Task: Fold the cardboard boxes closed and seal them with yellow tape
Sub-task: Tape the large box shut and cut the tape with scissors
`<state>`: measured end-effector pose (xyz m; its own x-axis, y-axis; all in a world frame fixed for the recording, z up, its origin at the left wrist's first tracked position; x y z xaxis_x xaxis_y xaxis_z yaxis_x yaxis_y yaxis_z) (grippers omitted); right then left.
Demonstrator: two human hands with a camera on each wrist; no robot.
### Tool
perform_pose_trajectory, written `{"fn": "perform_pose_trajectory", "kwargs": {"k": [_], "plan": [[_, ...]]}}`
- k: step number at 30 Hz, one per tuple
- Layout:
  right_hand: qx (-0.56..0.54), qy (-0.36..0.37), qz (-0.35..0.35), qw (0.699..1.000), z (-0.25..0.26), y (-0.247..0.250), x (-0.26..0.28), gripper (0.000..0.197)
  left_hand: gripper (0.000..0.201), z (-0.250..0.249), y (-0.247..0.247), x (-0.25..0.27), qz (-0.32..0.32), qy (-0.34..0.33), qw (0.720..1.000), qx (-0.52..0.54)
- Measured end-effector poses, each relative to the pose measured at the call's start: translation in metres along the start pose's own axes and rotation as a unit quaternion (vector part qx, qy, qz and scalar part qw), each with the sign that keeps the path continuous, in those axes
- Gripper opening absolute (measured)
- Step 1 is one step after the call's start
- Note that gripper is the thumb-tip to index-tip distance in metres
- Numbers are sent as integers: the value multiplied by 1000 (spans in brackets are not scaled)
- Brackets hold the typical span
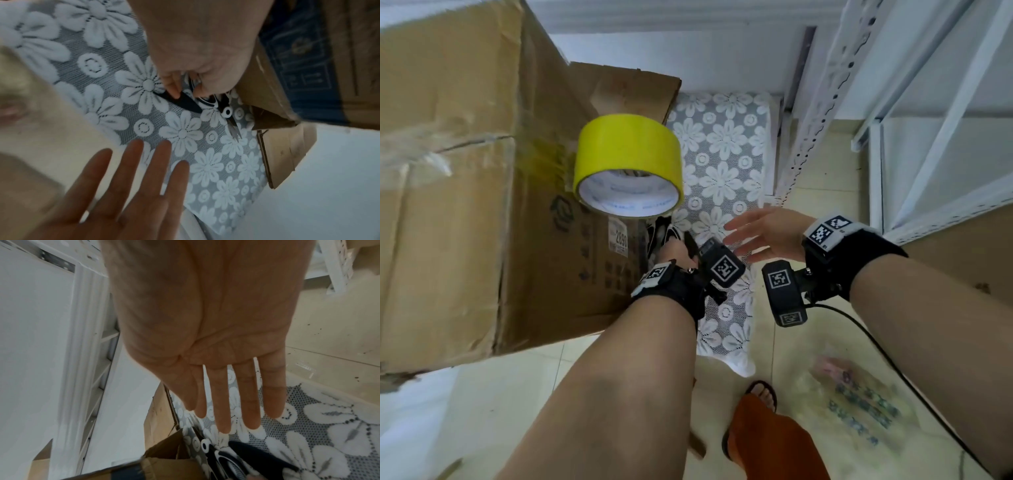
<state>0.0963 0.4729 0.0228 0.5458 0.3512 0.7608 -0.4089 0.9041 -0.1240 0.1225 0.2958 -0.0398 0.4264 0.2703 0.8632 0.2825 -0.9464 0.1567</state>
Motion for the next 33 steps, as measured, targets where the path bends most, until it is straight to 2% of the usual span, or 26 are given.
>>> {"fn": "perform_pose_trajectory", "kwargs": {"k": [1,2,3,4,5,6,8,9,10,11,12,14,15,16,21,24,27,30,33], "plan": [[-2,-3,0,1000,-2,0,-2,24,28,-5,-1,1,-8,26,997,-78],[-2,-5,-1,1000,-4,1,-4,25,31,-1,-2,-6,-16,-15,971,-239],[-3,-7,-3,1000,-6,1,-6,27,35,3,0,-16,-11,-55,954,-296],[-5,-8,-6,1000,-7,2,-8,28,36,4,-3,-10,-10,-39,952,-303],[-5,-9,-9,1000,-7,2,-9,29,34,1,-9,0,31,-29,961,-273],[-4,-8,-9,1000,-7,2,-10,28,32,-2,-13,9,39,-31,969,-244],[4,-9,-2,1000,-9,1,-12,27,30,-1,-14,9,8,-74,966,-248],[8,-9,1,1000,-10,1,-13,27,30,0,-16,1,-19,-42,956,-291],[8,-11,2,1000,-11,0,-13,28,26,1,-18,2,14,-57,927,-370],[2,-12,1,1000,-13,0,-13,29,19,0,-20,0,32,-45,919,-390],[-3,-13,-1,1000,-15,0,-13,30,18,2,-20,-4,22,-35,913,-405],[3,-15,-3,1000,-18,1,-13,31,35,7,-14,-10,14,-63,927,-370],[6,-16,-5,1000,-20,2,-12,31,40,9,-12,-7,5,-38,964,-263],[7,-18,-10,1000,-21,3,-11,30,42,11,-8,-7,6,-29,981,-194],[-13,-18,-36,999,-18,1,0,28,30,5,1,7,-84,-89,985,-118],[1,-15,-20,1000,-11,-7,14,30,20,-5,-7,31,-37,-119,990,-64],[-13,-17,-35,999,-1,-13,28,32,17,-17,-18,58,7,-168,986,-18],[-16,-18,-85,996,10,-13,42,41,9,-28,-30,81,83,-145,985,33],[0,-6,-151,989,23,-6,59,48,11,-34,-31,108,150,-107,982,47]]}}
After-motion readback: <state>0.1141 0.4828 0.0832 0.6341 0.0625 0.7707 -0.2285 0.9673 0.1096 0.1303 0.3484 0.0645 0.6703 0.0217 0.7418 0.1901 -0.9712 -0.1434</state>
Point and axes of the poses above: each hand's wrist, its own x-axis away from the middle knuckle, its own y-axis out of the back of the hand, z = x × y, the point moved 3 cm from there along -x, towards the middle knuckle
